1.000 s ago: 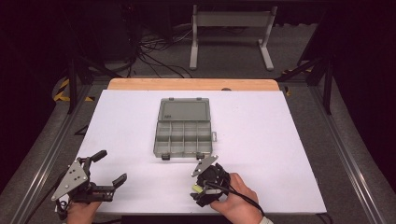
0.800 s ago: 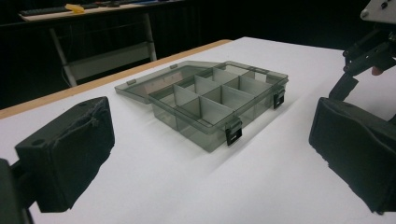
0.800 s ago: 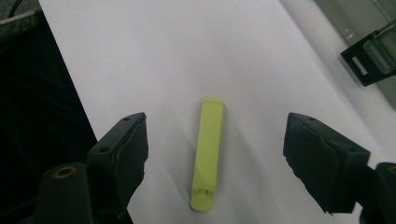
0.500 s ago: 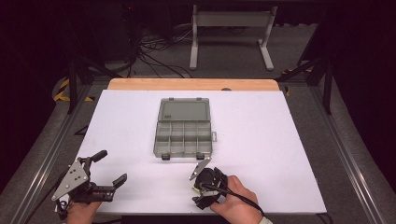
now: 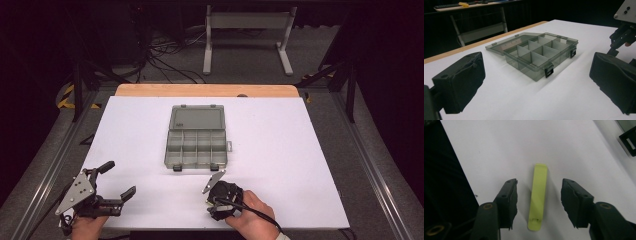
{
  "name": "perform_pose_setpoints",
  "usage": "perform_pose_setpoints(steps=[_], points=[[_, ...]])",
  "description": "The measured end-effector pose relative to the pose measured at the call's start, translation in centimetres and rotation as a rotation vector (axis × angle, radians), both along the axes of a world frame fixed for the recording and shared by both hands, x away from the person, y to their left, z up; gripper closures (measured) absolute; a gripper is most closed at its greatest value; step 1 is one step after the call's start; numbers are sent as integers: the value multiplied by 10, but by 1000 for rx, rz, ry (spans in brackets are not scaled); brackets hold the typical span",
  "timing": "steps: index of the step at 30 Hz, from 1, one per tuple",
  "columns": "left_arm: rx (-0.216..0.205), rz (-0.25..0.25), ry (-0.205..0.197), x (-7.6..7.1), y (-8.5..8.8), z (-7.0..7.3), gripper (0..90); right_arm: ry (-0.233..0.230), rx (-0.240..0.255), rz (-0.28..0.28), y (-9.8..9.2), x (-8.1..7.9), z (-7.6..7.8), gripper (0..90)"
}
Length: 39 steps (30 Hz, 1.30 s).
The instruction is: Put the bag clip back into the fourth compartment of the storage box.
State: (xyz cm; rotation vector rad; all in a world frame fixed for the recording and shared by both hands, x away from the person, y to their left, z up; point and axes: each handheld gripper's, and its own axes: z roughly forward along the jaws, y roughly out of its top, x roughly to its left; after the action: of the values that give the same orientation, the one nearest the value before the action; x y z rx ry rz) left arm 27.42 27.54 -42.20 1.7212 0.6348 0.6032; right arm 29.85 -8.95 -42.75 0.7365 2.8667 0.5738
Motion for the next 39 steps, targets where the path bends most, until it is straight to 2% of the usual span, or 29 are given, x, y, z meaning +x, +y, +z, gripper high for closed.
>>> perform_pose_setpoints(steps=[6, 9, 12, 21, 29, 39], points=[[-1, 2, -1, 0, 0, 0, 9, 15, -18, -12, 1, 1, -3, 661], [-2, 0, -5, 0, 0, 0, 8, 14, -22, -13, 0, 0, -2, 777], [1, -1, 0, 0, 0, 0, 9, 21, -19, -17, -1, 1, -2, 780], [-10, 3, -2, 0, -1, -1, 8, -4, 25, -15, -4, 1, 9, 780], [-9, 7, -2, 1, 0, -1, 8, -44, 84, -26, -14, 11, 28, 781], [-5, 6, 0, 0, 1, 0, 9, -74, 124, -37, -20, 24, 43, 782]])
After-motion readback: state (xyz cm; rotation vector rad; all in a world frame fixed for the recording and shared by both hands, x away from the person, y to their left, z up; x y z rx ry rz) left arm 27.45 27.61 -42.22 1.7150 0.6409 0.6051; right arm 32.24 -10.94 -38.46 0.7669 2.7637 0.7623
